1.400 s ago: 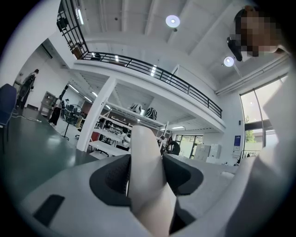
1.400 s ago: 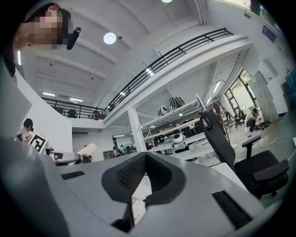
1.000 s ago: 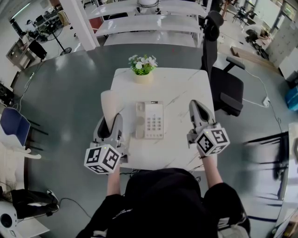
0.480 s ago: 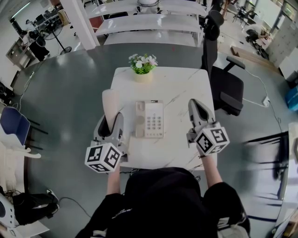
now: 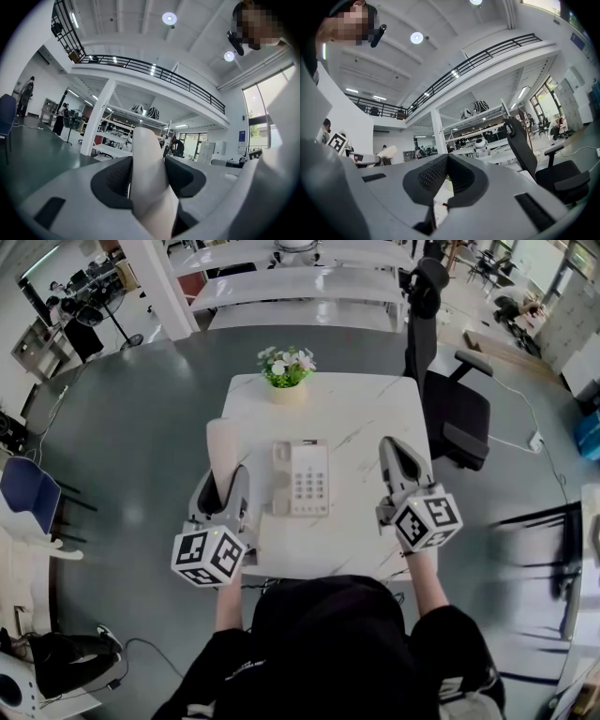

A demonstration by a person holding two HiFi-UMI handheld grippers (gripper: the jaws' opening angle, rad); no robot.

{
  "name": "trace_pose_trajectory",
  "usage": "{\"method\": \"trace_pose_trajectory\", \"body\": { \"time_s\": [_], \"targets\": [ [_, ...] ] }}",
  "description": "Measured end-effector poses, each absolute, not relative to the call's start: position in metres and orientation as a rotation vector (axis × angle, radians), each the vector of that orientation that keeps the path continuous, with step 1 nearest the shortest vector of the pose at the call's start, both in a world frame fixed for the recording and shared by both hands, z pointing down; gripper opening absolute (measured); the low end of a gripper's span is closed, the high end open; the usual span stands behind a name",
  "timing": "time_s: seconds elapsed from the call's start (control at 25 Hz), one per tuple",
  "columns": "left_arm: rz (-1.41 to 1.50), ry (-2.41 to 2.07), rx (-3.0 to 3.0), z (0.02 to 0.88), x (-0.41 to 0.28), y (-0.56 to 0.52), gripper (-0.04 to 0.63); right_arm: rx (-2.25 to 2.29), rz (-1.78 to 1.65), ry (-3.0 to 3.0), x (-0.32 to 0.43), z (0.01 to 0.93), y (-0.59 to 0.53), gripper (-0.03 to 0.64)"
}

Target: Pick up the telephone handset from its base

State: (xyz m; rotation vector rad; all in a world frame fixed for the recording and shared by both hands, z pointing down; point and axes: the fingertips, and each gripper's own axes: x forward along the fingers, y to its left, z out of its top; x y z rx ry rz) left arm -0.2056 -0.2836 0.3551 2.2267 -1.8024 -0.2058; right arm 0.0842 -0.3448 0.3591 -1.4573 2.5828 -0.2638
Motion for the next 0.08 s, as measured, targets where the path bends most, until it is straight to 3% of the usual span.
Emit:
{"method": "trace_pose_trajectory", "body": {
  "time_s": [0.08],
  "targets": [
    [-0.202,-1.802,2.226,0.3553,-0.2046,-0.2824,0.207,-1.457,-0.263,2.585,0.0845,0.3589,-0.3435,-0.009]
  ]
}}
